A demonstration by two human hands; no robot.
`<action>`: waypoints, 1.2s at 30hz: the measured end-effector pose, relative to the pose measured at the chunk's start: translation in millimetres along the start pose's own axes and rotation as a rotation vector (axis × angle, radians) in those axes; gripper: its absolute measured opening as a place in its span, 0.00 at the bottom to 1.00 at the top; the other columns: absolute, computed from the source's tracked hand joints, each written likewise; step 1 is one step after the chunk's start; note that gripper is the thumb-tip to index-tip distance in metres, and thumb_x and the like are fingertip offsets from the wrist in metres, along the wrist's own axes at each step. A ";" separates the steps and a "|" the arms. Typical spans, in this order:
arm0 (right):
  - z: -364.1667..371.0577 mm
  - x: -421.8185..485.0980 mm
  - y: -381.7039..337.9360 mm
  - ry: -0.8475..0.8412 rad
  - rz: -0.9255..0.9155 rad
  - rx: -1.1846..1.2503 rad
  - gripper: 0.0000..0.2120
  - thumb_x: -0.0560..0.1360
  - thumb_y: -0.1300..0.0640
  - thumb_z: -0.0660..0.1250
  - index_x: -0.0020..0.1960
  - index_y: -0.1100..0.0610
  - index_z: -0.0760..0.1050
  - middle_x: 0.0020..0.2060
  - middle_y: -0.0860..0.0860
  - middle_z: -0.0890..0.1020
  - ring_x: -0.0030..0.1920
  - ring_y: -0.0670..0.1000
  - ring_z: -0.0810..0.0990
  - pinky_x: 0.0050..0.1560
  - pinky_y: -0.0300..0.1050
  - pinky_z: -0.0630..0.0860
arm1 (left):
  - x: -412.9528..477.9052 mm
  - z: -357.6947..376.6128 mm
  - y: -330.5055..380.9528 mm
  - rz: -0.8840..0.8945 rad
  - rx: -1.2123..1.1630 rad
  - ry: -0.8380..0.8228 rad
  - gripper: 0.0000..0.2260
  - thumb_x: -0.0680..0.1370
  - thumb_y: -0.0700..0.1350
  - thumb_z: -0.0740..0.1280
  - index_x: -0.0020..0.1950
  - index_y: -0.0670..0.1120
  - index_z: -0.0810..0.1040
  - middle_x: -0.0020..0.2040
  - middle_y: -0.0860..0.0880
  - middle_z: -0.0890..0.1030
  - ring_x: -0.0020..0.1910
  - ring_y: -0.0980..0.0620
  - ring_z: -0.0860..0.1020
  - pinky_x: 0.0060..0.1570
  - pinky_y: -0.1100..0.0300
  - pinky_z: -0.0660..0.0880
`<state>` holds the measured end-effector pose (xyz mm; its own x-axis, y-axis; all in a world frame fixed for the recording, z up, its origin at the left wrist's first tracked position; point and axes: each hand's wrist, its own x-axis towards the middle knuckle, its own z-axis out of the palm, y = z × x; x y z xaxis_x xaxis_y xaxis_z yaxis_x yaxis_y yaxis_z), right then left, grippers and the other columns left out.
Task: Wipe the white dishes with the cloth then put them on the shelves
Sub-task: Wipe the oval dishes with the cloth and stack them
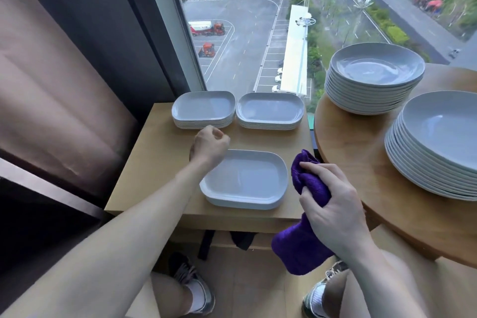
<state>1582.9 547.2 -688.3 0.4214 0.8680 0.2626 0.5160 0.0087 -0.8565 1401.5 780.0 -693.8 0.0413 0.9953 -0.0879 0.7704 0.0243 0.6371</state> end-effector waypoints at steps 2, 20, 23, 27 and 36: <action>0.4 7.8 2.3 0.003 0.000 0.012 0.21 0.72 0.47 0.63 0.64 0.47 0.79 0.56 0.36 0.76 0.58 0.40 0.77 0.54 0.24 0.67 | 16.5 11.8 25.1 -0.030 0.019 -0.053 0.07 0.79 0.51 0.66 0.44 0.49 0.78 0.40 0.52 0.80 0.49 0.45 0.80 0.44 0.58 0.70; 10.0 74.2 18.0 -0.053 -0.017 -0.032 0.22 0.72 0.48 0.63 0.65 0.48 0.78 0.55 0.37 0.76 0.55 0.39 0.77 0.53 0.26 0.69 | 93.7 89.4 55.5 -0.378 -0.351 -0.068 0.18 0.77 0.41 0.70 0.67 0.41 0.77 0.39 0.49 0.75 0.29 0.51 0.76 0.42 0.56 0.83; 7.7 72.1 20.3 -0.067 -0.016 -0.020 0.22 0.72 0.47 0.63 0.65 0.48 0.78 0.55 0.37 0.75 0.55 0.39 0.77 0.53 0.27 0.70 | 89.8 96.3 52.4 -0.405 -0.454 -0.073 0.16 0.80 0.41 0.67 0.67 0.48 0.76 0.39 0.51 0.75 0.29 0.51 0.74 0.28 0.64 0.74; 2.6 68.9 23.3 -0.055 0.008 -0.004 0.23 0.72 0.46 0.62 0.65 0.49 0.79 0.55 0.37 0.76 0.56 0.40 0.78 0.54 0.27 0.70 | 84.7 97.9 53.8 -0.393 -0.561 -0.051 0.07 0.79 0.42 0.65 0.57 0.48 0.76 0.35 0.49 0.74 0.27 0.51 0.70 0.29 0.64 0.67; -8.9 54.8 18.3 -0.045 0.067 -0.014 0.24 0.71 0.43 0.61 0.64 0.46 0.78 0.55 0.35 0.76 0.56 0.40 0.77 0.51 0.26 0.70 | 39.3 65.4 79.2 -0.413 -1.166 -0.107 0.08 0.75 0.32 0.60 0.50 0.42 0.75 0.38 0.42 0.76 0.35 0.44 0.79 0.30 0.59 0.82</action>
<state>1622.1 590.5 -685.7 0.4213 0.8880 0.1843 0.4984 -0.0570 -0.8650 1505.7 815.0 -696.9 0.0238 0.8821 -0.4705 -0.2852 0.4570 0.8425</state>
